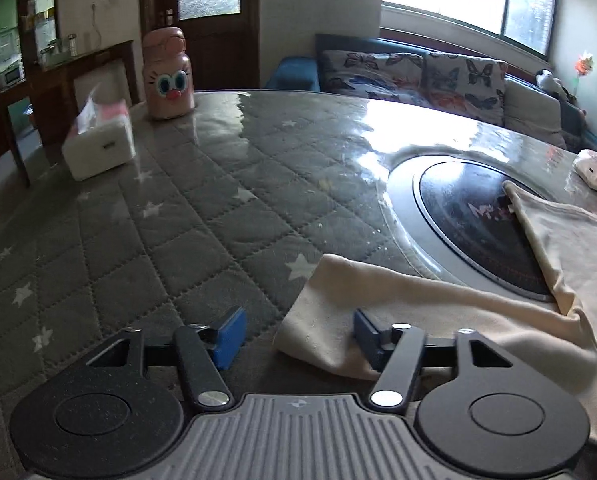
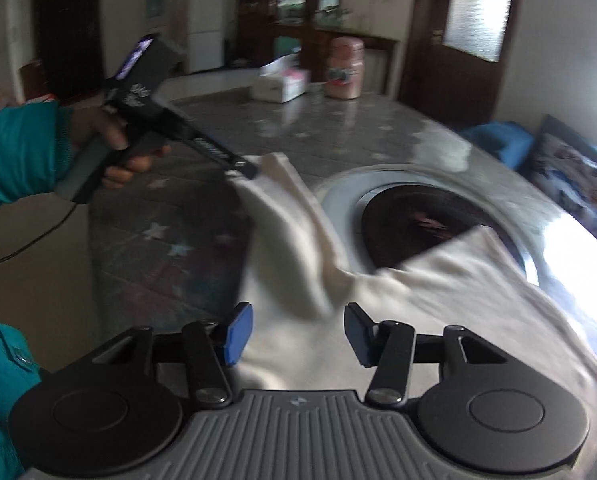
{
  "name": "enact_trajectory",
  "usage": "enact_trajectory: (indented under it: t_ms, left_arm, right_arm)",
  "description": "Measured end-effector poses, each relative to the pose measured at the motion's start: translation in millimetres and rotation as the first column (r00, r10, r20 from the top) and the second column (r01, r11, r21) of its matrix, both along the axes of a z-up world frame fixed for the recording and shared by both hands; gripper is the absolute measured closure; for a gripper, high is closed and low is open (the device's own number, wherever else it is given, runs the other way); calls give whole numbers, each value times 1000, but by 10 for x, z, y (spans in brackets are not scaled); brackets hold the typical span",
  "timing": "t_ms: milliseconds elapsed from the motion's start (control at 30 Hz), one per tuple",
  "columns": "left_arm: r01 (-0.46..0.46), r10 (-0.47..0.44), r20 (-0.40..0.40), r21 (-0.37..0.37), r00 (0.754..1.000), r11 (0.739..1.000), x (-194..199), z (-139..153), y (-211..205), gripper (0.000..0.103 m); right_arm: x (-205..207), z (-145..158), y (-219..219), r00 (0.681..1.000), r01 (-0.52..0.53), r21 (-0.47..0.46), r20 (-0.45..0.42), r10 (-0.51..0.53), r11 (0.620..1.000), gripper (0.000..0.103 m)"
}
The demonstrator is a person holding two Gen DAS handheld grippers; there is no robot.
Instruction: Fold clothes
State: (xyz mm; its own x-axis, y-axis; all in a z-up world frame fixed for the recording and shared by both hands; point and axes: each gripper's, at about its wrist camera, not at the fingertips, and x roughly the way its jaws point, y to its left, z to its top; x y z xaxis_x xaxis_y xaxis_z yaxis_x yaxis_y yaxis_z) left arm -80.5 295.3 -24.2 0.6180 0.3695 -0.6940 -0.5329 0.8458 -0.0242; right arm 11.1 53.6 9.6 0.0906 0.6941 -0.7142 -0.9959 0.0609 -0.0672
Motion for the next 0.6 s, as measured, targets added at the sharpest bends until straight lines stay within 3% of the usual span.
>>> enact_trajectory:
  t_ms: [133, 233, 300, 367, 600]
  left_arm:
    - [56, -56, 20, 8, 998, 998, 37, 25, -29, 75]
    - [66, -67, 33, 33, 997, 997, 72, 66, -21, 93]
    - [73, -75, 41, 49, 996, 996, 95, 93, -17, 95]
    - [79, -82, 49, 66, 995, 995, 119, 121, -12, 96]
    - [88, -98, 73, 128, 993, 988, 178, 238, -35, 96]
  right_arm:
    - [-83, -160, 281, 999, -42, -47, -18, 42, 998, 71]
    - [-73, -270, 410, 999, -31, -76, -32, 28, 997, 75]
    - [-56, -297, 438, 999, -21, -70, -46, 18, 997, 80]
    - [-53, -296, 439, 999, -10, -67, -47, 7, 998, 94]
    - [-88, -287, 381, 996, -58, -64, -69, 54, 996, 98]
